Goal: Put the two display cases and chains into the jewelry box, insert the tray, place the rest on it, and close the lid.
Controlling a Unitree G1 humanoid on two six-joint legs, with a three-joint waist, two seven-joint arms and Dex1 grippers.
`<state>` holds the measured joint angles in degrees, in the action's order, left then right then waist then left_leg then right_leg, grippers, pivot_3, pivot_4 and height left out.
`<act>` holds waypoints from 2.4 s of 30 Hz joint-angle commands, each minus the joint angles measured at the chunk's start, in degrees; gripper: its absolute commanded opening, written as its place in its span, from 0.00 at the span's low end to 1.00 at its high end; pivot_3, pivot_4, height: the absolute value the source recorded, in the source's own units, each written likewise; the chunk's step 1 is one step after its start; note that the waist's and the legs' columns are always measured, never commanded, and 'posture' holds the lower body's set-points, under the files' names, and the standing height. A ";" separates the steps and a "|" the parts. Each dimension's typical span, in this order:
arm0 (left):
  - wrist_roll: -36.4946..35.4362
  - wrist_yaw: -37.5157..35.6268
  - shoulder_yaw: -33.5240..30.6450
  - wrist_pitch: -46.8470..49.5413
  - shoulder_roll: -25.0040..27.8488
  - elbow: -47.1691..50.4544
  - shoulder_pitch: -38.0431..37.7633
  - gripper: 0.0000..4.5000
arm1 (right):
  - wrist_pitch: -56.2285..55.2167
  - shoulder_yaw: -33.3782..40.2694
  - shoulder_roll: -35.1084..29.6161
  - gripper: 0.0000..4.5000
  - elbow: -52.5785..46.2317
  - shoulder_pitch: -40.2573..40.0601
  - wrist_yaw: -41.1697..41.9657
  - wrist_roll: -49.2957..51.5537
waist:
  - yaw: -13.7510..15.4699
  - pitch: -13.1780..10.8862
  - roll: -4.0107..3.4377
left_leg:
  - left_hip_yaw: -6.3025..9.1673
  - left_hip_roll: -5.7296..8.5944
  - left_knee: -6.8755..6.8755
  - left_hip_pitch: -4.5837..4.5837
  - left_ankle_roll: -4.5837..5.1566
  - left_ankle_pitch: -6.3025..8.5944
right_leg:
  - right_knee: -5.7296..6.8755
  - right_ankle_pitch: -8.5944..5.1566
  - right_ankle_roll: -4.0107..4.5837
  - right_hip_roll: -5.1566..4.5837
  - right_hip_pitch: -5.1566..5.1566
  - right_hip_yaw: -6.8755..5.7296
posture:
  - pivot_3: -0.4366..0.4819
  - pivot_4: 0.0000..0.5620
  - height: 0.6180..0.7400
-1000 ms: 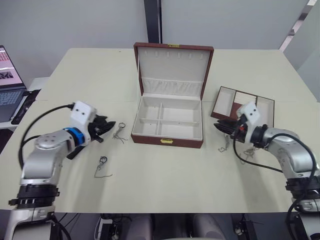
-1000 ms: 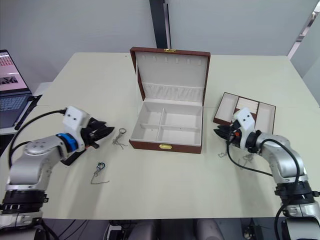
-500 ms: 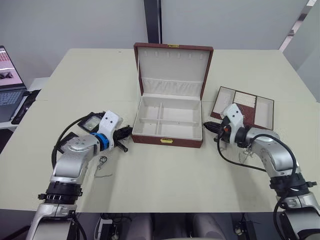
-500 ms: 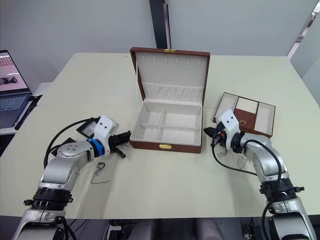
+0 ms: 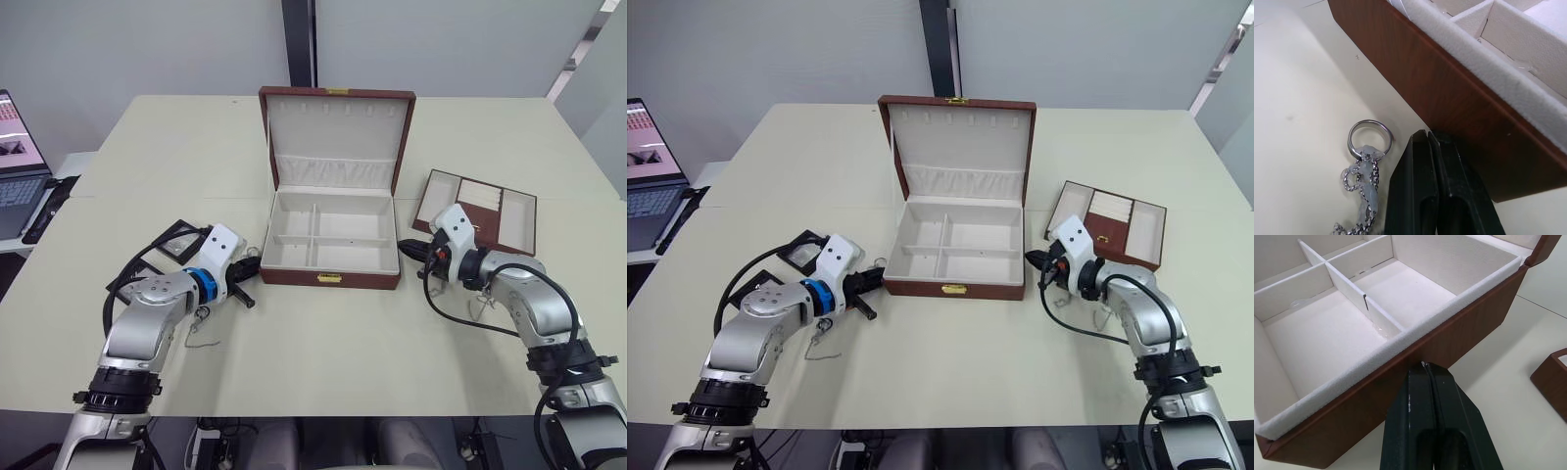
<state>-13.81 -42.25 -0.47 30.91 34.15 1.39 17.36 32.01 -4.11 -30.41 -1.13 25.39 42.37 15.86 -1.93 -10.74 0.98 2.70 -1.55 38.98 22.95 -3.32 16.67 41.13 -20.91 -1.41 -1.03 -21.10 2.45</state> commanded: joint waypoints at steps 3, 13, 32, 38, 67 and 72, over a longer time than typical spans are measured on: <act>-1.14 -1.94 1.03 0.35 -0.08 2.60 -0.72 0.00 | -0.03 -0.15 0.35 0.00 -2.87 -0.57 0.88 0.74 | 0.01 0.00 0.00 | 0.00 0.00 0.00 0.00 0.00 0.00 | 0.00 0.00 0.00 0.00 0.00 0.00 | 0.48 0.27 1.00; -0.70 -2.11 0.21 -0.03 0.29 1.40 -0.59 0.00 | -0.21 0.32 0.23 0.00 -2.73 -0.90 0.78 0.66 | 0.05 0.00 0.00 | 0.00 0.01 0.00 0.00 0.01 0.00 | 0.00 0.00 0.00 0.00 0.01 -0.01 | 0.48 0.27 1.00; -10.38 -10.26 -20.12 0.04 13.53 -0.94 -5.55 0.04 | -1.94 13.90 -10.32 0.00 -1.11 -4.39 12.25 9.78 | -0.03 0.00 0.00 | 0.02 -0.02 -0.03 0.00 0.11 0.06 | -0.02 0.00 0.00 0.00 0.00 -0.02 | 0.48 0.27 1.00; -9.76 -17.84 -28.13 -4.18 23.00 -8.12 -14.55 0.40 | -6.37 19.39 -22.20 0.24 9.22 -8.32 23.41 10.09 | 0.03 0.00 0.00 | -0.01 0.01 -0.06 -0.04 0.13 0.07 | -0.08 0.00 0.00 -0.02 0.03 -0.02 | 0.48 0.27 1.00; -2.14 -21.01 -34.46 -22.83 33.18 -35.09 -22.48 1.00 | -24.01 19.52 -31.60 0.99 41.00 -4.61 32.85 1.56 | -1.15 -0.01 -0.04 | -0.20 -0.06 -0.12 -0.12 0.14 0.08 | 0.01 0.00 0.00 -0.02 -0.02 0.01 | 0.48 0.27 1.00; -1.32 -23.12 -31.63 -24.52 33.84 -34.43 -20.68 1.00 | -21.63 20.41 -31.08 0.99 37.07 -4.07 33.94 3.96 | -1.17 -0.01 -0.04 | -0.20 -0.05 -0.11 -0.13 0.14 0.08 | 0.02 0.00 0.00 -0.02 -0.02 0.02 | 0.48 0.27 1.00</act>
<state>-15.23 -64.43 -32.55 7.22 66.29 -34.43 -4.02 9.56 14.05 -60.68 38.89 19.99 75.31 17.61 -3.10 -10.75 0.94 2.50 -1.60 38.87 22.82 -3.18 16.75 41.16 -20.92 -1.41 -1.05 -21.11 2.47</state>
